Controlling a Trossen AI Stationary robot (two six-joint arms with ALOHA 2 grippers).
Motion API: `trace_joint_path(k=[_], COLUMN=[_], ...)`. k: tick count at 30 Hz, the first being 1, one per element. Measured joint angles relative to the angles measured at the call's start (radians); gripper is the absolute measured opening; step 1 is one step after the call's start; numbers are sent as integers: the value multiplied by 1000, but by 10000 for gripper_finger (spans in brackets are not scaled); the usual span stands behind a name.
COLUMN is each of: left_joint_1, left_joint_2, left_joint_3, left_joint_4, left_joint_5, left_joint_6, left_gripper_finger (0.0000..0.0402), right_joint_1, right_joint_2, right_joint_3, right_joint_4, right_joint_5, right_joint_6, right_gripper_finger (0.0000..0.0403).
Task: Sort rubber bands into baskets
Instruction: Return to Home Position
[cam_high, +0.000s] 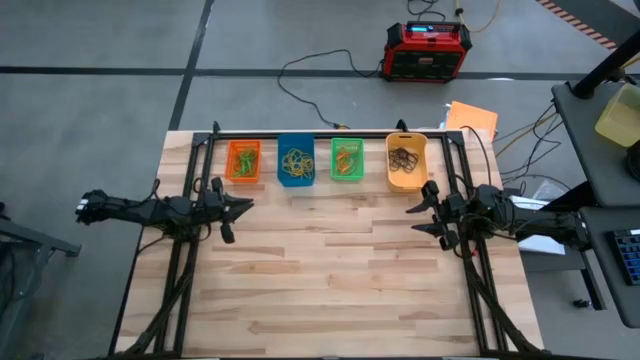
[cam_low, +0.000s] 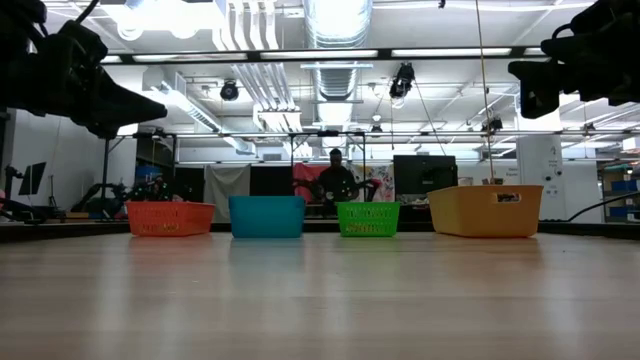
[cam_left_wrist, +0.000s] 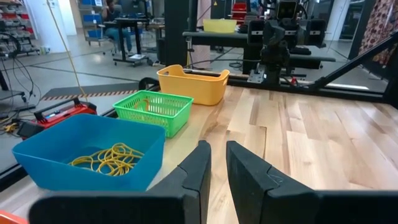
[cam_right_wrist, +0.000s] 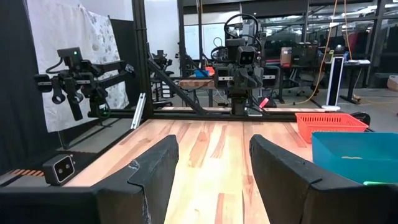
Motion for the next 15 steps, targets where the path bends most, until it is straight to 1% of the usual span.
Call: trace_joint_path(k=[15], left_joint_1=[0], left_joint_2=[8], left_joint_3=[0], left_joint_4=[0], left_joint_5=[0], left_joint_6=[0], left_gripper_finger=[36], right_joint_1=[0], right_joint_2=[0], right_joint_3=[0], right_joint_4=[0], right_joint_5=[0], right_joint_6=[0], right_gripper_finger=[194])
